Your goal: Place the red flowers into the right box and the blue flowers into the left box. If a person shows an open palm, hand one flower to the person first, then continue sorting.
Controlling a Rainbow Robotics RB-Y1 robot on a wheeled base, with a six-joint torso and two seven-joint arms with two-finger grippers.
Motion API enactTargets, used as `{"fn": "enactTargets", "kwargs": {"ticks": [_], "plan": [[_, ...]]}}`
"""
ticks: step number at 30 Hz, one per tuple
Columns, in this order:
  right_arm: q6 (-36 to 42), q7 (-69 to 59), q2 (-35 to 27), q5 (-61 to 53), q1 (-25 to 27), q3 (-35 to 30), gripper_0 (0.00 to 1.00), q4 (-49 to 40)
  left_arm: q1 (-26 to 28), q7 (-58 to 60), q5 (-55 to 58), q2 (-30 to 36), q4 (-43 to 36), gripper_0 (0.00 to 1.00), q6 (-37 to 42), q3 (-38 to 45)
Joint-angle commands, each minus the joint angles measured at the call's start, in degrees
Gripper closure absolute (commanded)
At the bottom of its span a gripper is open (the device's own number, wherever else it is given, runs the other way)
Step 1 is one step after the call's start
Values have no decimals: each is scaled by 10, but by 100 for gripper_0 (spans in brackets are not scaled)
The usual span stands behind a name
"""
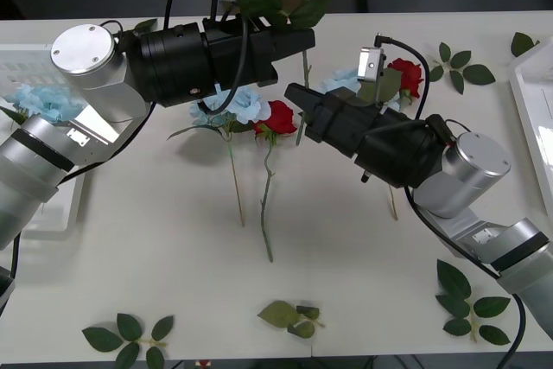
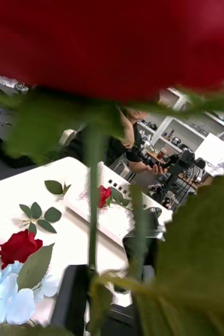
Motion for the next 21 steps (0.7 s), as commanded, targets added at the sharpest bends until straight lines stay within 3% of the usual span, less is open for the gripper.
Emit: {"fn": "enactTargets", "kwargs": {"ticks": [1,6,12,21], "plan": [[-6,-8,12,1,-20,2,100,-22,11,-23,18,14,-12,0,-7,-3],[-15,-8,-17,-5,-18,-7,100,-20,11,-23,21,15,-12,0,-7,-3],[36,-57,-110,37,-23,-56,100,11,13,-23,23,14,-12,0,-8,-3],[294,-338,-134,291,-59,-269,100,135,18,-23,38,14,-12,0,-8,-3]]}}
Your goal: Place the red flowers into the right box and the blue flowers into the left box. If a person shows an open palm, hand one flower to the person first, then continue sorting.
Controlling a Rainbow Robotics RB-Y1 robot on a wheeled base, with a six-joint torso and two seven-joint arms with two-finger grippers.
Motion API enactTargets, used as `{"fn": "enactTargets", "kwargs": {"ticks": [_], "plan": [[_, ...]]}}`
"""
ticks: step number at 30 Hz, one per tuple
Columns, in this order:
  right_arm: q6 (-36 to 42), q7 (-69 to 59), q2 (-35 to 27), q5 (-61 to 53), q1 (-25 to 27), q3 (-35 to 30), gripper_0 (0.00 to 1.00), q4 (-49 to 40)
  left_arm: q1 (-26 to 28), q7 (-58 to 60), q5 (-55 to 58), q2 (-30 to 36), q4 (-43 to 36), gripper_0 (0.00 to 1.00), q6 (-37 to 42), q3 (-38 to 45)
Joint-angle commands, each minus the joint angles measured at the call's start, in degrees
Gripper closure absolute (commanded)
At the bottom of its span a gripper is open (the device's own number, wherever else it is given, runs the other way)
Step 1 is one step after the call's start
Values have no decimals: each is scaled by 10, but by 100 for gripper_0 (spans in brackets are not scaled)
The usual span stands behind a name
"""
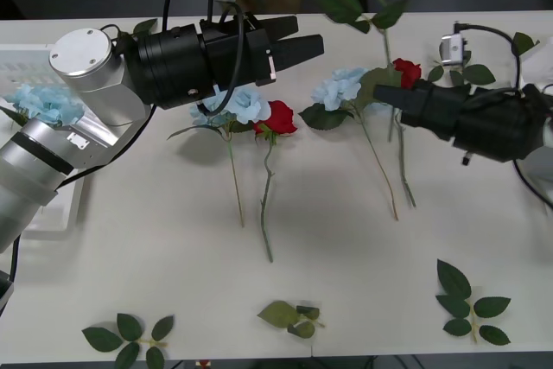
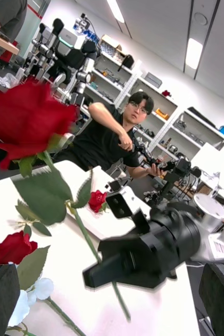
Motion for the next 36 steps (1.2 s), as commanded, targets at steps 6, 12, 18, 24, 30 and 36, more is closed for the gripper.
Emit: {"fn": "enactTargets", "kwargs": {"ticks": [6,12,18,24,30,36], "plan": [[242,-83,-26,317,-95,-230,100,145,12,-23,11,15,-12,0,-2,-4],[293,-77,-64,498,-102,-303,100,171,-8,31,-16,101,-9,0,-11,-55],[294,-64,-118,611,-101,-327,100,171,-67,323,-133,206,-9,0,54,-115],[293,-51,-128,733,-98,-369,100,171,-101,614,-307,233,-9,0,200,-100],[254,-45,-128,766,-75,-386,100,171,-110,793,-460,216,-9,0,323,-77],[240,-46,-128,723,-62,-381,100,172,-110,929,-557,187,-9,0,370,-77]]}}
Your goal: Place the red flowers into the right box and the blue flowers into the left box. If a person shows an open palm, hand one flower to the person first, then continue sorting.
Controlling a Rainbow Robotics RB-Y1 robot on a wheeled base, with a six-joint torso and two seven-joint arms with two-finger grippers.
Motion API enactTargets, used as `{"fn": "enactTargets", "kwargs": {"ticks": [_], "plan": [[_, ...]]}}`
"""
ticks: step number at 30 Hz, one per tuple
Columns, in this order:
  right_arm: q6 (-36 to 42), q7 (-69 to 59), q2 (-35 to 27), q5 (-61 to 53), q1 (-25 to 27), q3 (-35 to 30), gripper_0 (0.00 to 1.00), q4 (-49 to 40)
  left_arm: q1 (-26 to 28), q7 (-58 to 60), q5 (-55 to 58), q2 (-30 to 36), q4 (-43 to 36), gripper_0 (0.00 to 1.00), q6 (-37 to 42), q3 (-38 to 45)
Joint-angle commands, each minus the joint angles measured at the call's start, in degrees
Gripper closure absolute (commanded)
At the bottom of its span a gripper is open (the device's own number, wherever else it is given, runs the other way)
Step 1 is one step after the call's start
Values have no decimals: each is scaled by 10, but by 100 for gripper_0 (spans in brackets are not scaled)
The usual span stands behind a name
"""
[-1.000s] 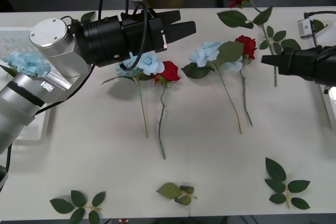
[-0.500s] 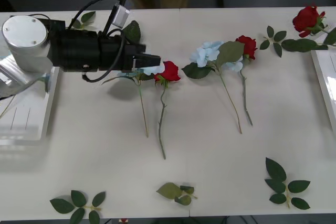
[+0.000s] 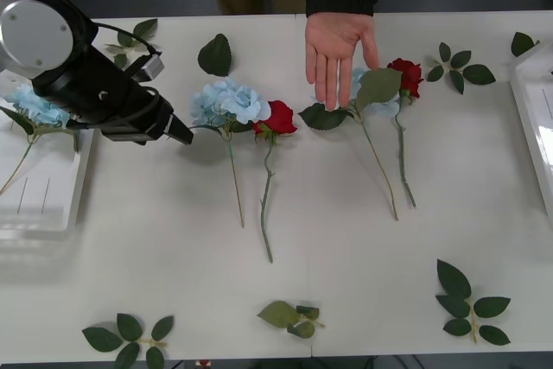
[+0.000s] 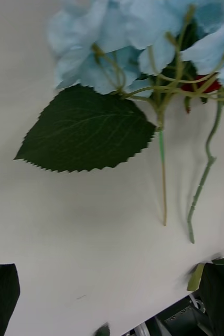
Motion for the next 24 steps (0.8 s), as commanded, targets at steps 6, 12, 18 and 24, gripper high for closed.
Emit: {"fn": "enactTargets", "kwargs": {"ticks": [6,12,18,24], "plan": [[42,10,-28,-84,18,-3,100,-9,-27,259,-133,-74,-9,0,33,17],[76,-64,-29,-145,26,44,100,-56,-24,345,-212,-121,-9,0,33,16],[69,-189,-28,-242,68,85,100,-173,-1,376,-291,-161,-9,0,9,16],[23,-296,-28,-354,143,82,100,-342,22,382,-349,-185,-9,0,-20,8]]}}
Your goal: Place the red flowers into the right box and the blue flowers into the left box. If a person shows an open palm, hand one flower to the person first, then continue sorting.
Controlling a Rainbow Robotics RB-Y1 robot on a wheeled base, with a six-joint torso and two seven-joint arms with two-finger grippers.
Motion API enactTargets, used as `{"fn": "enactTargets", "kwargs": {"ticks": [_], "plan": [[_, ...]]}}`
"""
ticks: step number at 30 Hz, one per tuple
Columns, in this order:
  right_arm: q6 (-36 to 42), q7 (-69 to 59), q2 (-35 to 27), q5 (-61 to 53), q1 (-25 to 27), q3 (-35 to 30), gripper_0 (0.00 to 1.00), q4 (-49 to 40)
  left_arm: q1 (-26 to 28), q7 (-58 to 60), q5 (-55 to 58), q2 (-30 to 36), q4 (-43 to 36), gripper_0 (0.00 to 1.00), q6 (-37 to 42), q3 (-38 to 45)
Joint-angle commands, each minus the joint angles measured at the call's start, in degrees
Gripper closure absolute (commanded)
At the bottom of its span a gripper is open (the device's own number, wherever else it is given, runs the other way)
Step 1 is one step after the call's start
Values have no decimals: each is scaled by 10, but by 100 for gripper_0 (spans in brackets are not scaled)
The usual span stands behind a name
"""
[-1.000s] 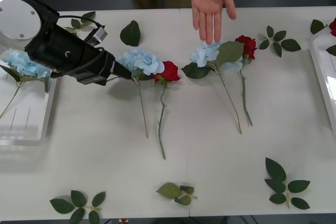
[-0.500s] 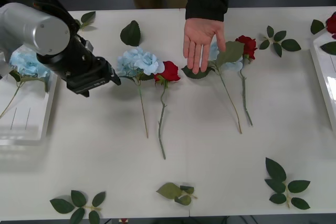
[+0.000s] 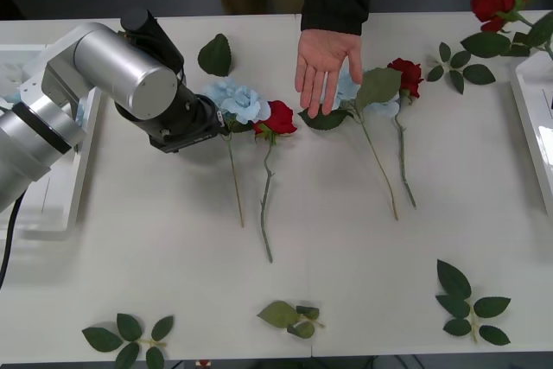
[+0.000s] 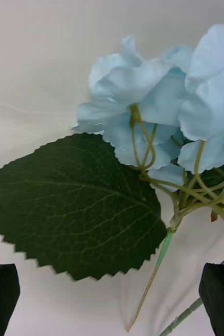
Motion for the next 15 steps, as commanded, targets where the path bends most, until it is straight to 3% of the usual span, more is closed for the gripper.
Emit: {"fn": "enactTargets", "kwargs": {"ticks": [1,8,15], "plan": [[-47,-96,-28,-64,76,-15,100,-160,13,11,-29,-19,-9,0,-18,-2],[-141,-184,-13,-98,155,-16,100,-341,13,25,-57,-21,-9,0,-33,-49],[-216,-253,50,30,146,67,100,-481,27,37,-93,-36,-9,0,-33,-65]]}}
